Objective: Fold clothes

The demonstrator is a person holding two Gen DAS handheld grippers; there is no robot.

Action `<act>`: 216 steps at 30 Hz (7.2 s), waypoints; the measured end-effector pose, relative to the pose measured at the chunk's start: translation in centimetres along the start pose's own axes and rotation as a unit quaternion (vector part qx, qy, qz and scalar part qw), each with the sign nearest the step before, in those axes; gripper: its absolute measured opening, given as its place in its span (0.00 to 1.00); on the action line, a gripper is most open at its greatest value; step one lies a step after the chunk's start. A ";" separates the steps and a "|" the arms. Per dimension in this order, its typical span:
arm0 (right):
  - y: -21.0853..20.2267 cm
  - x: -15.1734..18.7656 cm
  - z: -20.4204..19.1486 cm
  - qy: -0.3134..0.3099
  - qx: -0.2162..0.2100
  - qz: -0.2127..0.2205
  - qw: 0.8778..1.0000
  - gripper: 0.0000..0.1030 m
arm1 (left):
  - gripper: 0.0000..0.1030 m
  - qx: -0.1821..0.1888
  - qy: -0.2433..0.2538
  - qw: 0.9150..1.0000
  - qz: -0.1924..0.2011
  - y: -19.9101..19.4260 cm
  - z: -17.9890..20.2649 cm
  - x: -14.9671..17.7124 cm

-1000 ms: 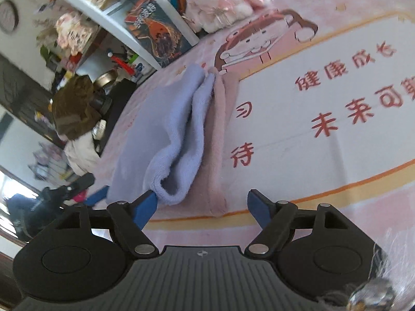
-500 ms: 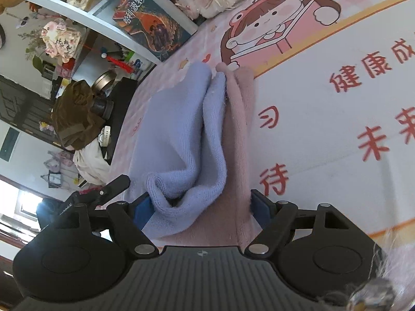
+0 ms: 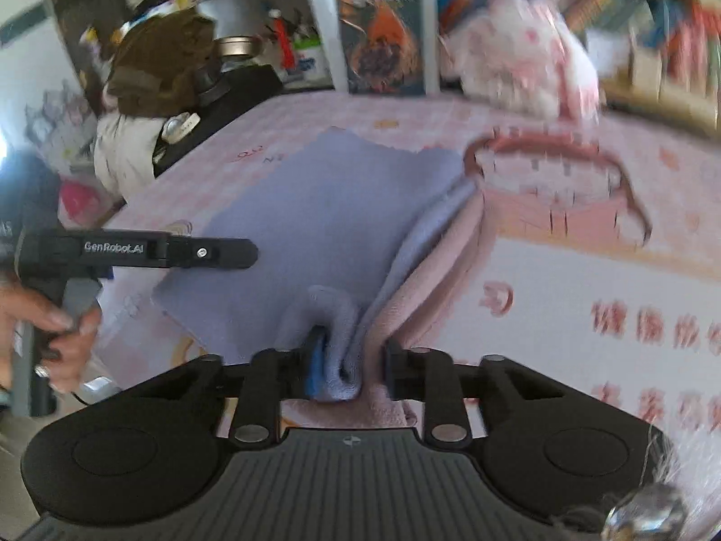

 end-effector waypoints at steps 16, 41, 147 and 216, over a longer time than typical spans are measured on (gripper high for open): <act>-5.0 -0.8 6.1 0.242 -0.077 0.063 0.965 0.65 | 0.64 0.040 -0.079 0.996 -0.028 -1.2 -2.2 -1.2; 2.9 0.3 3.9 0.164 -0.083 -0.016 0.983 0.51 | 0.69 0.030 -0.031 0.997 -0.071 2.2 0.0 -0.5; 9.8 -13.6 12.7 -0.049 0.128 0.190 0.972 0.62 | 0.79 -0.057 0.125 0.980 0.140 9.9 3.0 -12.5; 4.1 -4.2 2.6 -0.098 0.254 0.189 0.944 0.93 | 0.98 -0.165 0.202 0.940 0.220 1.8 4.0 -2.2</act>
Point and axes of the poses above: each gripper's, at about its wrist camera, not at the fingertips, and y roughly the way its jaws point, z to its right, x to its underside, the point moved 9 cm from there along y, roughly the way its jaws point, and after that the axes turned 13 degrees about -y, right-handed, at the moved point
